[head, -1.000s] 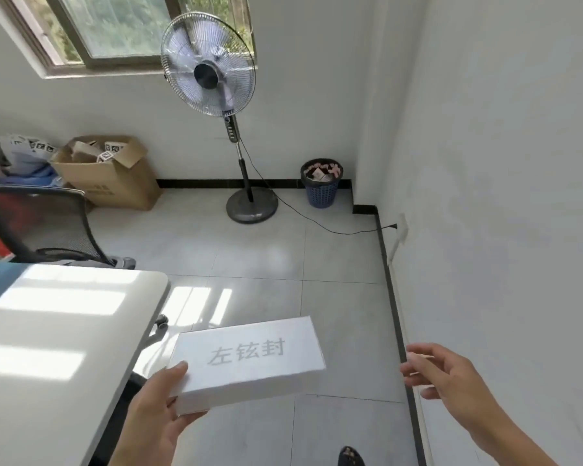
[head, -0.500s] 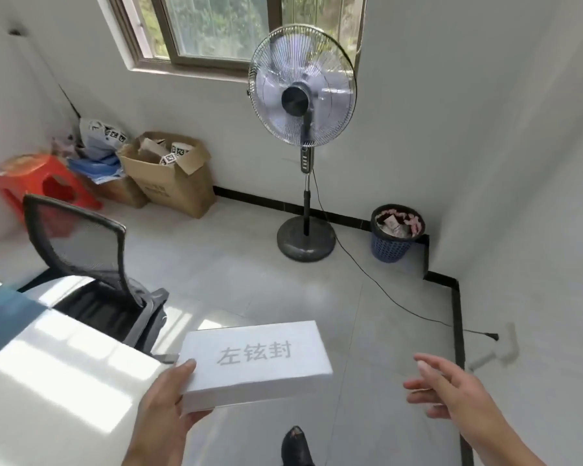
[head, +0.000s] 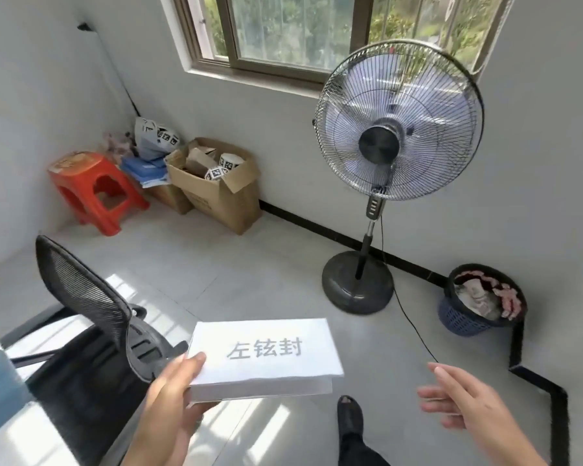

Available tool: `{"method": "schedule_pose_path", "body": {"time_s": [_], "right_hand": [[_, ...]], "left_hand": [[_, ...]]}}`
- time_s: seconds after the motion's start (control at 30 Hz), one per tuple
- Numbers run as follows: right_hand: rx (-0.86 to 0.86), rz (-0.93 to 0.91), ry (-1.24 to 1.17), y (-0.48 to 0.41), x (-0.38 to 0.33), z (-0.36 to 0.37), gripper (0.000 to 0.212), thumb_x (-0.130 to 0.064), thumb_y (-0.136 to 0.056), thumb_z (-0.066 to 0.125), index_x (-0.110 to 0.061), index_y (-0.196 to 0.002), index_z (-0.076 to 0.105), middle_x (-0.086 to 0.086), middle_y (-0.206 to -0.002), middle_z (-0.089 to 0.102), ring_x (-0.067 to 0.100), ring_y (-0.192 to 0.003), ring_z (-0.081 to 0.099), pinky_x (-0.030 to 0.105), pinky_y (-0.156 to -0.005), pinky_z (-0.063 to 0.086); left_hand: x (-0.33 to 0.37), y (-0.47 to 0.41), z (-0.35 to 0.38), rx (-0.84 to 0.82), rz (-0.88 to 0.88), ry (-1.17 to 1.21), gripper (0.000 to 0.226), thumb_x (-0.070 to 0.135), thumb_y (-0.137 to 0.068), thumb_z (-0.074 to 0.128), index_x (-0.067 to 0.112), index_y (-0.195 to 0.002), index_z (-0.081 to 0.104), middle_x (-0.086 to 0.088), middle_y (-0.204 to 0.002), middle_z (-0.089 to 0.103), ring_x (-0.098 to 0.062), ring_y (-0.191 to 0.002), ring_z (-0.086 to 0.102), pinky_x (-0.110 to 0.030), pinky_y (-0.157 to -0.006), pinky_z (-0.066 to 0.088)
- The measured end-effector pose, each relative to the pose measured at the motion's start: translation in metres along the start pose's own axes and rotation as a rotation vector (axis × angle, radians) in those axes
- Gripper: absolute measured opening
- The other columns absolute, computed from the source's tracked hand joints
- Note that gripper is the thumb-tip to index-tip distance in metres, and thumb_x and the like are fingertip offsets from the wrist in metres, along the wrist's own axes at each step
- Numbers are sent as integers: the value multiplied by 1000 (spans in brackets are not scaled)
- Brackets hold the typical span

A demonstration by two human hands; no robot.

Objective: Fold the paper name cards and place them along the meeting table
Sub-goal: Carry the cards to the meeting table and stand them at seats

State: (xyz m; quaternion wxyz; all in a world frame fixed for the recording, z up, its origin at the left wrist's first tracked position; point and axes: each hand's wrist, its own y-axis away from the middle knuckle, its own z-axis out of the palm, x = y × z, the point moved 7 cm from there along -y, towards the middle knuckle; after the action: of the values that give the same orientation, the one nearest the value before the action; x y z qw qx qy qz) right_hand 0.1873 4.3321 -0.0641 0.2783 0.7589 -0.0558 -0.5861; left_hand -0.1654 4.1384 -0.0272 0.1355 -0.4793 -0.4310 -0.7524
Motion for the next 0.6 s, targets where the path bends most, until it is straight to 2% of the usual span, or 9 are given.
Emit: {"method": "schedule_pose_path", "body": {"time_s": [0.03, 0.07, 0.13, 0.17, 0.27, 0.33, 0.47, 0.53, 0.6], "right_hand": [[-18, -5, 17, -29, -17, 6, 73, -75, -56, 67, -21, -105, 66, 4, -76, 78, 18, -64, 74, 30, -59, 47], [-46, -7, 30, -55, -34, 16, 68, -71, -62, 67, -19, -106, 66, 5, -76, 78, 19, -64, 74, 30, -58, 47], [-103, -25, 85, -107, -71, 40, 39, -43, -87, 62, -12, -111, 65, 6, -74, 78, 19, -63, 73, 30, -58, 48], [-139, -47, 123, -131, -90, 54, 35, -39, -89, 60, -12, -111, 65, 6, -74, 78, 19, -64, 73, 31, -60, 49], [-299, -88, 254, -189, -148, 113, 24, -31, -94, 56, -17, -109, 66, 8, -81, 78, 21, -71, 73, 33, -66, 50], [-388, -125, 306, -219, -184, 159, 20, -24, -95, 54, -16, -108, 66, 13, -86, 77, 28, -78, 73, 34, -67, 49], [-534, -204, 402, -266, -235, 259, 27, -35, -89, 57, -19, -108, 67, 8, -84, 78, 26, -78, 74, 39, -73, 52], [-582, -223, 433, -282, -249, 311, 24, -36, -89, 58, -23, -106, 67, 4, -83, 78, 20, -74, 74, 41, -75, 53], [-631, -240, 452, -293, -260, 362, 18, -30, -93, 57, -23, -106, 67, 2, -83, 78, 18, -73, 74, 39, -74, 52]], "left_hand": [[7, -16, 1, 43, -1, 32, 54, 35, -65, 74, 8, -110, 65, -28, -96, 61, -40, -78, 54, -53, -73, 42], [16, -30, 2, 94, 5, 63, 52, 33, -65, 74, 7, -110, 65, -31, -97, 62, -41, -77, 56, -52, -74, 39], [37, -54, 3, 146, 33, 126, 45, 29, -70, 72, 6, -108, 66, -34, -104, 64, -44, -80, 58, -50, -75, 39], [48, -64, 2, 168, 50, 157, 41, 27, -70, 71, 6, -106, 67, -34, -104, 64, -44, -81, 59, -50, -75, 40], [75, -82, -10, 312, 127, 226, 35, 26, -68, 67, 4, -95, 66, -27, -93, 65, -36, -66, 62, -42, -62, 51], [88, -94, -29, 408, 156, 306, 37, 24, -72, 62, -1, -99, 64, -27, -89, 68, -34, -57, 64, -40, -52, 54], [109, -122, -67, 496, 193, 371, 29, 18, -89, 48, -1, -107, 61, -24, -81, 73, -37, -53, 66, -38, -49, 55], [125, -142, -88, 510, 214, 398, 31, 21, -90, 48, 3, -111, 63, -25, -92, 73, -36, -64, 69, -42, -59, 57], [142, -165, -113, 538, 221, 427, 35, 24, -89, 50, 6, -117, 63, -23, -109, 70, -32, -84, 70, -51, -83, 53]]}}
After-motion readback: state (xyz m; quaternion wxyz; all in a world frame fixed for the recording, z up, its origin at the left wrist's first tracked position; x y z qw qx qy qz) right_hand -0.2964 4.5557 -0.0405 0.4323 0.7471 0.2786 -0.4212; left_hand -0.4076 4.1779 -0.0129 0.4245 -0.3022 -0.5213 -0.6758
